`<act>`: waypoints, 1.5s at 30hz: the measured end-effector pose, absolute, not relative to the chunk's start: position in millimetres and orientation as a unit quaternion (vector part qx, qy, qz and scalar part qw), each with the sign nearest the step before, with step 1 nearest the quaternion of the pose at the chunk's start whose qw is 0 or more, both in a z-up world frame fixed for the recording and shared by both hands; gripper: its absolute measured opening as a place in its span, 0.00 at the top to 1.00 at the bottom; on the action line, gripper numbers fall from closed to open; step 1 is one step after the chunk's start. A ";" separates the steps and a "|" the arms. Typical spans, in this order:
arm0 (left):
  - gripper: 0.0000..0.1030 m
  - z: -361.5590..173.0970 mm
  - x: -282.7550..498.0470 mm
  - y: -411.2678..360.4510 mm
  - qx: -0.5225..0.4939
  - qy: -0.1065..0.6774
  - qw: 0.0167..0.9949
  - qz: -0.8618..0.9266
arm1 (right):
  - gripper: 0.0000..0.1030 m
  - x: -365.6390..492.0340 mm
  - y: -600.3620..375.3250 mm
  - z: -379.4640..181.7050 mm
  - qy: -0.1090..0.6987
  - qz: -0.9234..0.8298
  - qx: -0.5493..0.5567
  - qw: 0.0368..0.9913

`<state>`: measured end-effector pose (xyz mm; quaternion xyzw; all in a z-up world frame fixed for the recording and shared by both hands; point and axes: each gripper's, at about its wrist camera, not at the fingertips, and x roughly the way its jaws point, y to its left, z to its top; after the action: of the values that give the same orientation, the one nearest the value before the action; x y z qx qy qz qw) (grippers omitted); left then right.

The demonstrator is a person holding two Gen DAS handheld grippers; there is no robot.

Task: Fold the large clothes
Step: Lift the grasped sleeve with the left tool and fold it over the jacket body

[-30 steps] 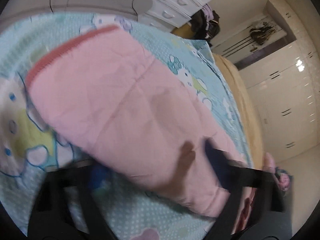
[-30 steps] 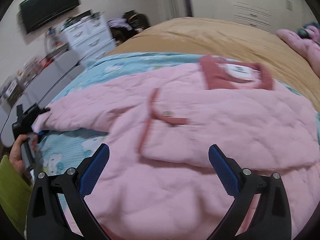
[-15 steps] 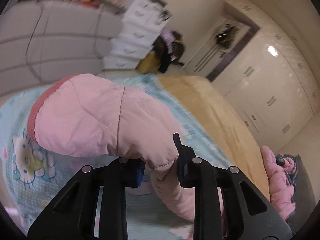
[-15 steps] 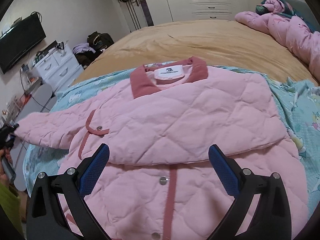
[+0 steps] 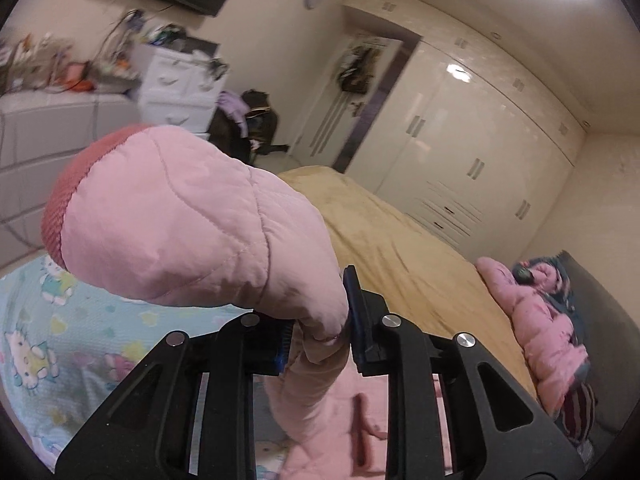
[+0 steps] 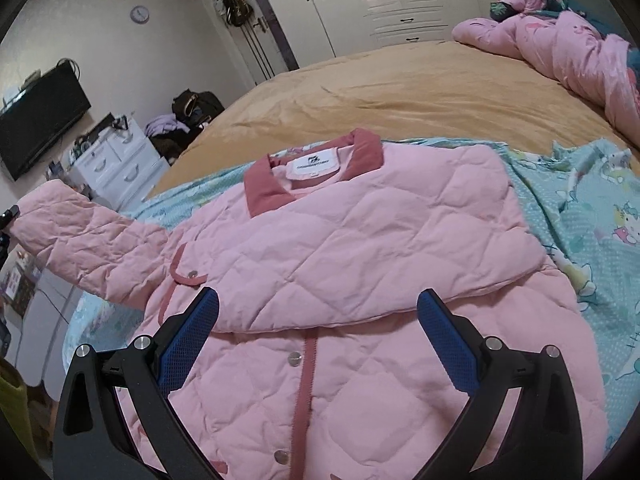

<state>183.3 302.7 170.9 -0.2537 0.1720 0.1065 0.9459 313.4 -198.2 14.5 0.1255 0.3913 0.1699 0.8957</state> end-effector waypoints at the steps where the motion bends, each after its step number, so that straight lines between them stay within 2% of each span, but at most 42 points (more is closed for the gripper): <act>1: 0.85 173.3 184.9 296.1 -0.251 0.171 0.947 0.101 | 0.04 313.6 -202.3 14.7 0.390 0.168 0.130 0.896; 15: 0.85 177.5 233.1 185.3 -0.204 0.191 0.960 0.011 | 0.04 316.8 -259.6 3.9 0.387 0.156 0.185 0.890; 26: 0.85 143.9 267.2 111.8 -0.160 0.237 0.957 -0.052 | 0.04 317.2 -306.9 -8.5 0.395 0.130 0.214 0.884; 35: 0.85 88.7 280.9 47.5 -0.108 0.300 0.941 -0.111 | 0.04 313.2 -336.2 -14.3 0.396 0.112 0.241 0.879; 45: 0.84 -7.1 279.5 -6.0 -0.035 0.408 0.899 -0.154 | 0.04 309.0 -352.3 -14.4 0.395 0.097 0.250 0.879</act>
<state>279.5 -6.0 -7.1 -0.0346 0.4076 -0.1539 0.8994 309.0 -352.3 -14.4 0.2500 0.3947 0.0974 0.8788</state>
